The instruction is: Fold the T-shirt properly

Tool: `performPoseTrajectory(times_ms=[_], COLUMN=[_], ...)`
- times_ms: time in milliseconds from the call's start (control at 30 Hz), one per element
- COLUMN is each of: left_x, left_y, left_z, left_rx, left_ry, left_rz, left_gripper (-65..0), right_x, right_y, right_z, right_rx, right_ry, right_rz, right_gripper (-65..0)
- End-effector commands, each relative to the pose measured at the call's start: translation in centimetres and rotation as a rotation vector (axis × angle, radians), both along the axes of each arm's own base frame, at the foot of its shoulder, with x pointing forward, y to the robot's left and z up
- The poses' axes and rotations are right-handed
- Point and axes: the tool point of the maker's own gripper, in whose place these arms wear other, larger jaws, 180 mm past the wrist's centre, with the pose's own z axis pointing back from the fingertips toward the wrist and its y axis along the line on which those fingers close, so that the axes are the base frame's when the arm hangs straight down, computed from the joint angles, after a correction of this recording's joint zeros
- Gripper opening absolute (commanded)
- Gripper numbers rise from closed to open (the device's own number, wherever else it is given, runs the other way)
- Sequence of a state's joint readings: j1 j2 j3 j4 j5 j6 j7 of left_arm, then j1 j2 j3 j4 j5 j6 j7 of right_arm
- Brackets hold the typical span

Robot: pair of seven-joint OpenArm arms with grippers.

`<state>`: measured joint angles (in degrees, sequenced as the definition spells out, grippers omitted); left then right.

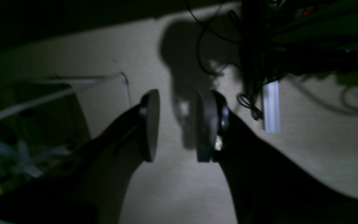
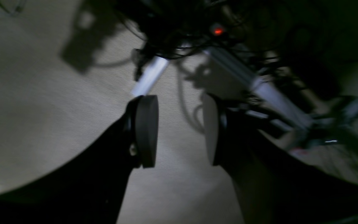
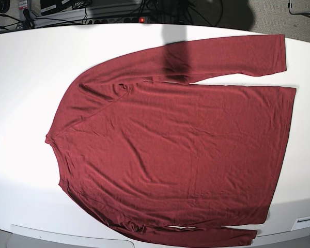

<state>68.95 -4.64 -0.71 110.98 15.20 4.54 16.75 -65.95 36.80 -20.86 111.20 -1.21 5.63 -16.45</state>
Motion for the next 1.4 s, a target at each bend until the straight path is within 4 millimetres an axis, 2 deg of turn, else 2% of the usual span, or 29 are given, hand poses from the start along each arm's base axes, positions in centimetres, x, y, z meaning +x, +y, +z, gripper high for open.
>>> performPoseTrajectory(times_ms=[0,233,500,700,900,1100,1233,1367], left_x=[0.2,3.8,8.0,9.5,10.3,10.9,10.9,12.8], left_y=[0.1,0.7,0.8,0.9,1.7,1.8,1.4,1.5], left_z=[1.1,4.6,8.9,9.6,9.8,10.2,9.6,10.1], left_rx=[0.010,0.102,0.262,0.305,0.342,0.434,0.443,0.482], left_ry=[-0.022,-0.113,-0.257,-0.295,-0.298,-0.301,-0.270,-0.324], left_rz=[-0.015,-0.111,-0.270,-0.428,-0.541,-0.699,-0.804,-0.808], left_gripper=[-46.1,-46.1,-46.1,-46.1,-46.1,-46.0,-45.5,-42.8], right_x=[0.1,3.1,7.4,9.8,11.5,14.7,16.3,16.8], right_y=[0.4,0.4,0.9,0.3,-2.3,-7.0,-9.2,-10.3], right_z=[0.9,3.2,6.0,7.3,7.4,8.3,8.8,8.6], right_rx=[0.012,-0.027,-0.083,-0.162,-0.291,-0.446,-0.534,-0.577], right_ry=[-0.010,-0.112,-0.321,-0.444,-0.497,-0.563,-0.605,-0.613], right_rz=[0.013,0.097,0.183,0.232,0.264,0.270,0.404,0.509], right_gripper=[-40.2,-40.2,-40.2,-40.2,-40.2,-40.2,-40.2,-40.2])
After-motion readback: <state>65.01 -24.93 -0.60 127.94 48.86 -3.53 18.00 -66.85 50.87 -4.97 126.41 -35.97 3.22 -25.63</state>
